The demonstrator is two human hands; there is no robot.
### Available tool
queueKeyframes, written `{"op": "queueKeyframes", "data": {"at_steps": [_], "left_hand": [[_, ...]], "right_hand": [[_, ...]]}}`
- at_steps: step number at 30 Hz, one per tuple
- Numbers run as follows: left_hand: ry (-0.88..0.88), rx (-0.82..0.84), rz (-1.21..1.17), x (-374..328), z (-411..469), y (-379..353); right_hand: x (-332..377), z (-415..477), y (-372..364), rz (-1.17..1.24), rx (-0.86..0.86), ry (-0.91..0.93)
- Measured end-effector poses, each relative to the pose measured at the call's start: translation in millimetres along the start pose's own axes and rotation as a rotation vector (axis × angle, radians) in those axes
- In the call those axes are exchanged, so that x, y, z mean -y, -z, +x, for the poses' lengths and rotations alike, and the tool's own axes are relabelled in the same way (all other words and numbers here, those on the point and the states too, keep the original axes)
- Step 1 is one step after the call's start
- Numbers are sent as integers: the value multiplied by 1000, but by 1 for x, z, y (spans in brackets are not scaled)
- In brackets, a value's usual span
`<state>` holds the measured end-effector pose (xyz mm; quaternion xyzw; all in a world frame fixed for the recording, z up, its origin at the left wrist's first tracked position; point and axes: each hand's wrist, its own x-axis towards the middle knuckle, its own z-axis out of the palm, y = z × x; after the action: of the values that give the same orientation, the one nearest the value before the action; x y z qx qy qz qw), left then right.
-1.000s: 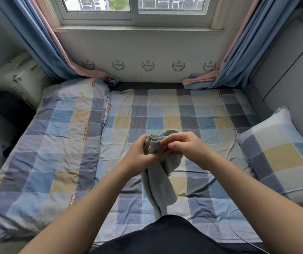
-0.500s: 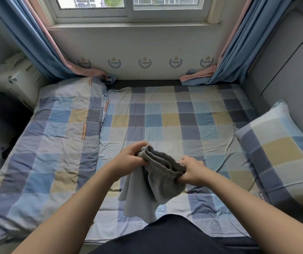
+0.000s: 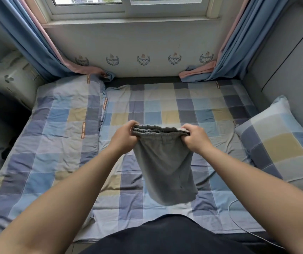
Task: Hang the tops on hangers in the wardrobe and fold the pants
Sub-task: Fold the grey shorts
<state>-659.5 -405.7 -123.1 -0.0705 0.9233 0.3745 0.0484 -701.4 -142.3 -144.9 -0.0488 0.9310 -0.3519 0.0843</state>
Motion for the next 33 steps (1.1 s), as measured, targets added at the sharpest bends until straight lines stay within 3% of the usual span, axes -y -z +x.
{"op": "queueKeyframes", "data": {"at_steps": [7,14,20,27,33], "left_hand": [[-324,-238,240,-24,12,6],[-434,-135,291,0,-14,-32],[-244,171,322,74,-71,-117],[105,587,301,161,-163,-215],[315,632,190,203,-170,-270]], "right_hand": [[5,4,36,-17,-199,115],[-43,-36,-2,-63,-127,32],[-116,-98,-91,-102,70,-193],[-189,-192,-193,-118,478,-527],[-231,-202,-226,-49,578,-598]]}}
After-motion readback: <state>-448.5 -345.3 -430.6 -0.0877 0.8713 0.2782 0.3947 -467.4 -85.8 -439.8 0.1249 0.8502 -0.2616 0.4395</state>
